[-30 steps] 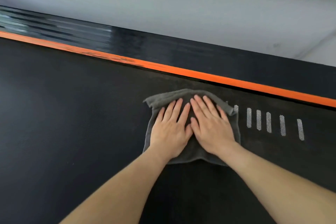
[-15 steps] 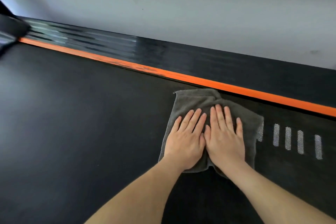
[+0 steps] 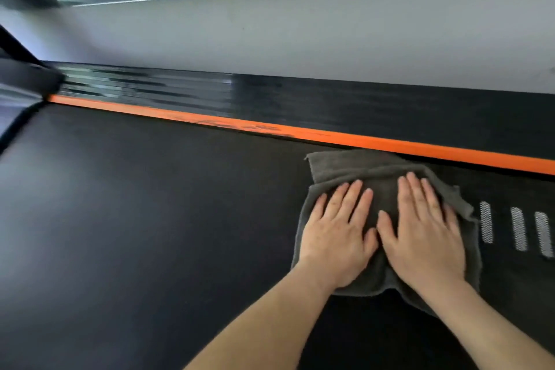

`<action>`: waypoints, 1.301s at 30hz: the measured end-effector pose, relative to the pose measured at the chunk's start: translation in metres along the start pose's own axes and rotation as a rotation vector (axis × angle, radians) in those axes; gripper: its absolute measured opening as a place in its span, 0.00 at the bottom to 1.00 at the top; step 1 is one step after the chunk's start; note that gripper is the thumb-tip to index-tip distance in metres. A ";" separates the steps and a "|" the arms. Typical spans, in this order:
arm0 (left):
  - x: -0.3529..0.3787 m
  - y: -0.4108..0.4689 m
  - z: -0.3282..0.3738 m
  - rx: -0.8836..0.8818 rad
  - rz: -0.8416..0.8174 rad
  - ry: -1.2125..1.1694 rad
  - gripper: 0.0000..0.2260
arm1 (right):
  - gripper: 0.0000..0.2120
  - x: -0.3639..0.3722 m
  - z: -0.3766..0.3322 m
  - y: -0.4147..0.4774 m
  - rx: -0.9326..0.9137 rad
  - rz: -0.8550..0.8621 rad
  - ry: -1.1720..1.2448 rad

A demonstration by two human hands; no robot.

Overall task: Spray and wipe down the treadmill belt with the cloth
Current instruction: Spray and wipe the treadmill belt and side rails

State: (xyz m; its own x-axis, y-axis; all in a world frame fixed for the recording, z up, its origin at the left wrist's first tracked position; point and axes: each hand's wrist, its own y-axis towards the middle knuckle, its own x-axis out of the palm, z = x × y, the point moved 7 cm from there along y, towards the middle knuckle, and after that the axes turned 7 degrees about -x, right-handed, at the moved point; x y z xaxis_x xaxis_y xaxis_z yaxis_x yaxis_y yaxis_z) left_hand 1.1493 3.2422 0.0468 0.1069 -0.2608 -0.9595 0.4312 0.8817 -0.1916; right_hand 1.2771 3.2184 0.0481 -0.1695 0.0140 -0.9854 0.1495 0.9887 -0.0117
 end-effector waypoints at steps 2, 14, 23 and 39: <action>-0.004 0.017 0.011 0.054 0.002 -0.034 0.27 | 0.31 0.001 0.003 0.002 0.159 -0.069 -0.005; -0.049 0.054 -0.175 0.120 0.034 0.030 0.24 | 0.34 0.033 -0.173 0.092 0.291 -0.036 0.005; -0.084 0.038 -0.333 -0.014 0.134 0.084 0.34 | 0.32 0.056 -0.326 0.131 0.108 -0.058 0.043; -0.067 -0.072 -0.371 -0.557 0.212 -0.077 0.30 | 0.28 0.069 -0.412 0.129 -0.692 -0.258 -0.006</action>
State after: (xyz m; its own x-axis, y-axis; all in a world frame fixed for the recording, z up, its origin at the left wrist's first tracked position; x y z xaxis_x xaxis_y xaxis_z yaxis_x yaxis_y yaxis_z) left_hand 0.7785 3.3424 0.0477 0.2124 -0.0662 -0.9749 -0.1388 0.9856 -0.0971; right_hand 0.8831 3.4086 0.0490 -0.1107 -0.2303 -0.9668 -0.5431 0.8287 -0.1353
